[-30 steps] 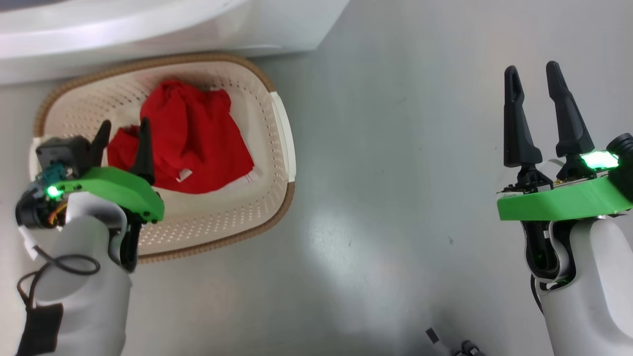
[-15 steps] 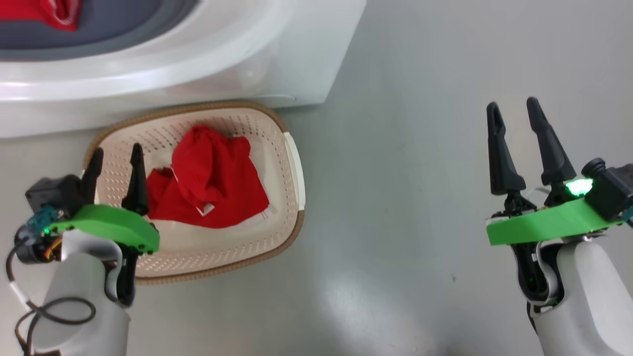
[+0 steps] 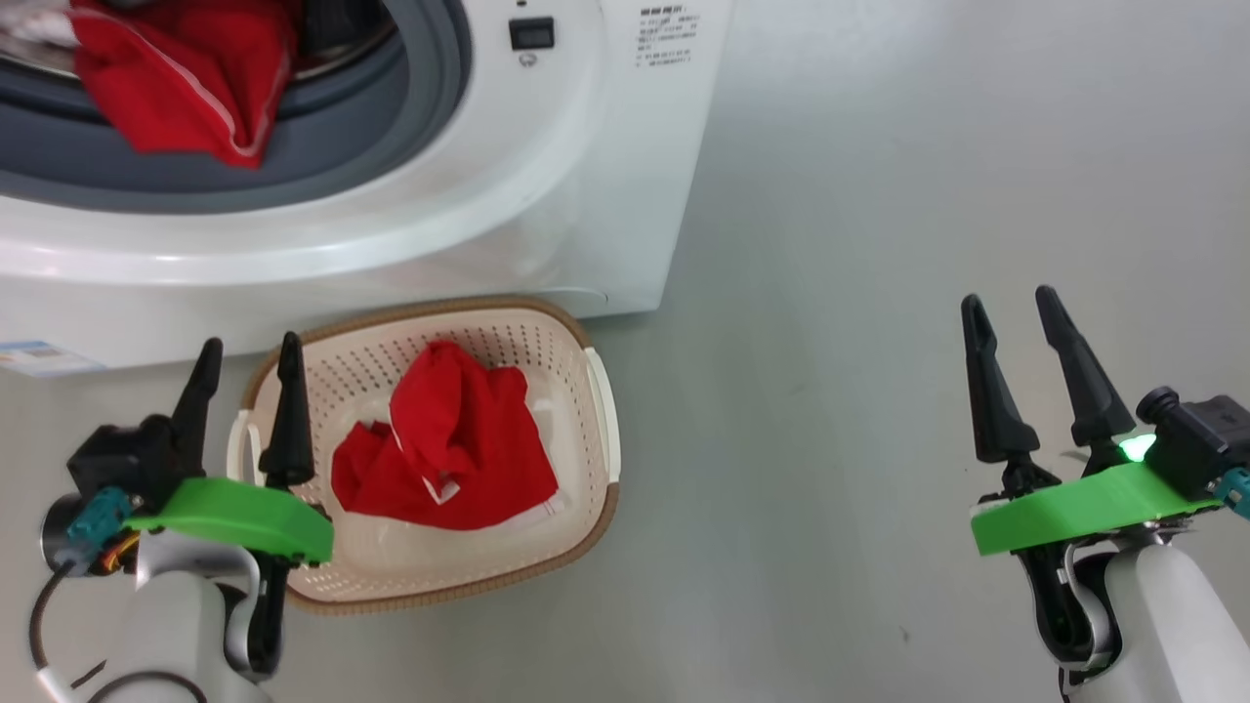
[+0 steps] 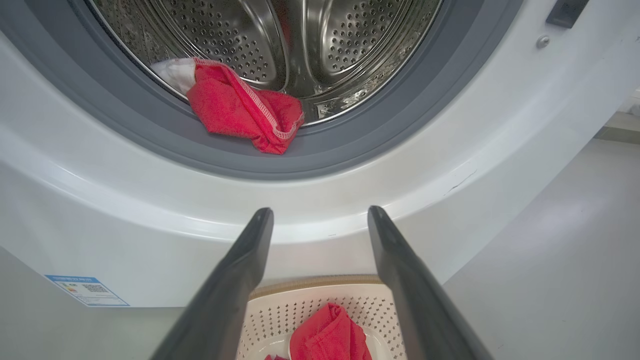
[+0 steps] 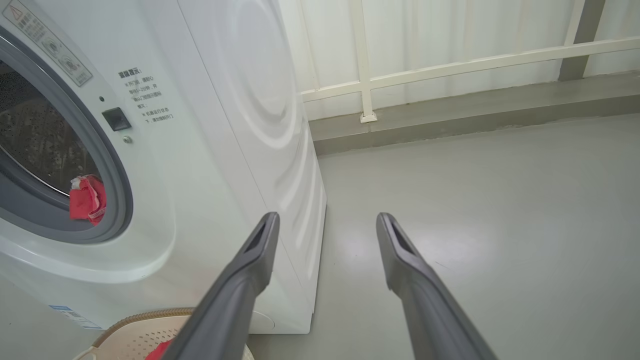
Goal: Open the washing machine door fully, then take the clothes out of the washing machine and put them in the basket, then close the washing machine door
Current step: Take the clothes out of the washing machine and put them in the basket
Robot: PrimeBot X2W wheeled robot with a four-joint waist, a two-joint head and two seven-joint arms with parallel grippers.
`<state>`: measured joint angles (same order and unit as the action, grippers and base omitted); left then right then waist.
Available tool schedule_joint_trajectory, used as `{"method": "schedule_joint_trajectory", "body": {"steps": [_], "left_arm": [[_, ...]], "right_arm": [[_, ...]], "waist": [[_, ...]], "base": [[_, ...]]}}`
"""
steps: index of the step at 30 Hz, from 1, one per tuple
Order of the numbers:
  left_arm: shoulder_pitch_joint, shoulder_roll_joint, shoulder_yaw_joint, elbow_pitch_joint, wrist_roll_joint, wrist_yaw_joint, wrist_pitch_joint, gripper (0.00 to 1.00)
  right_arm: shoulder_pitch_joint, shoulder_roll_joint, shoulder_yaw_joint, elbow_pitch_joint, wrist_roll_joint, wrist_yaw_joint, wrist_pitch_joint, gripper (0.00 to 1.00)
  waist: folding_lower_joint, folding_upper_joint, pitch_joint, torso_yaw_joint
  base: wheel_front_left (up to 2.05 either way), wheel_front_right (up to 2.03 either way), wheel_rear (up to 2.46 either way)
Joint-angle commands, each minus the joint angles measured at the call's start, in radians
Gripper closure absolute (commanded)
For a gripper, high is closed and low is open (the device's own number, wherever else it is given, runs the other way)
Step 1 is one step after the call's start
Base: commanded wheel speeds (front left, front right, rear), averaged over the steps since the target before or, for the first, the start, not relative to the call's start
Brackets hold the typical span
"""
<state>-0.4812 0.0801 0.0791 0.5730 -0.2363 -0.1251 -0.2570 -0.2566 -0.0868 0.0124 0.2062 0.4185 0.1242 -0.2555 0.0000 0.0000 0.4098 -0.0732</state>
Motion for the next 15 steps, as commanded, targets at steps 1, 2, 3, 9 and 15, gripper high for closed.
{"method": "schedule_joint_trajectory", "body": {"steps": [1, 2, 3, 9, 15], "left_arm": [[0.032, 0.025, 0.033, -0.041, 0.017, -0.006, -0.005, 0.0], [0.044, 0.024, 0.032, -0.059, 0.018, -0.006, -0.005, 0.0], [0.055, 0.023, 0.031, -0.077, 0.018, -0.006, -0.005, 0.0], [0.129, 0.024, 0.033, -0.194, 0.02, -0.006, -0.005, 0.0], [0.224, 0.021, 0.041, -0.316, 0.042, -0.006, -0.005, 0.0]], "right_arm": [[0.025, -0.008, 0.022, -0.019, 0.005, 0.007, -0.006, 0.0], [0.031, -0.009, 0.022, -0.019, 0.005, 0.007, -0.006, 0.0], [0.037, -0.01, 0.021, -0.019, 0.005, 0.007, -0.006, 0.0], [0.076, -0.019, 0.015, -0.022, 0.009, 0.007, -0.006, 0.0], [0.121, -0.031, 0.007, -0.024, 0.012, 0.007, -0.006, 0.0]], "waist": [[0.0, 0.0, -0.049, 0.007], [0.0, 0.0, -0.06, 0.007], [0.0, 0.0, -0.07, 0.007], [0.0, 0.0, -0.125, 0.013], [0.0, 0.0, -0.18, 0.019]], "base": [[0.0, 0.0, 0.0], [0.0, 0.0, 0.0], [0.0, 0.0, 0.0], [0.0, 0.0, 0.0], [0.0, 0.0, 0.0]]}}
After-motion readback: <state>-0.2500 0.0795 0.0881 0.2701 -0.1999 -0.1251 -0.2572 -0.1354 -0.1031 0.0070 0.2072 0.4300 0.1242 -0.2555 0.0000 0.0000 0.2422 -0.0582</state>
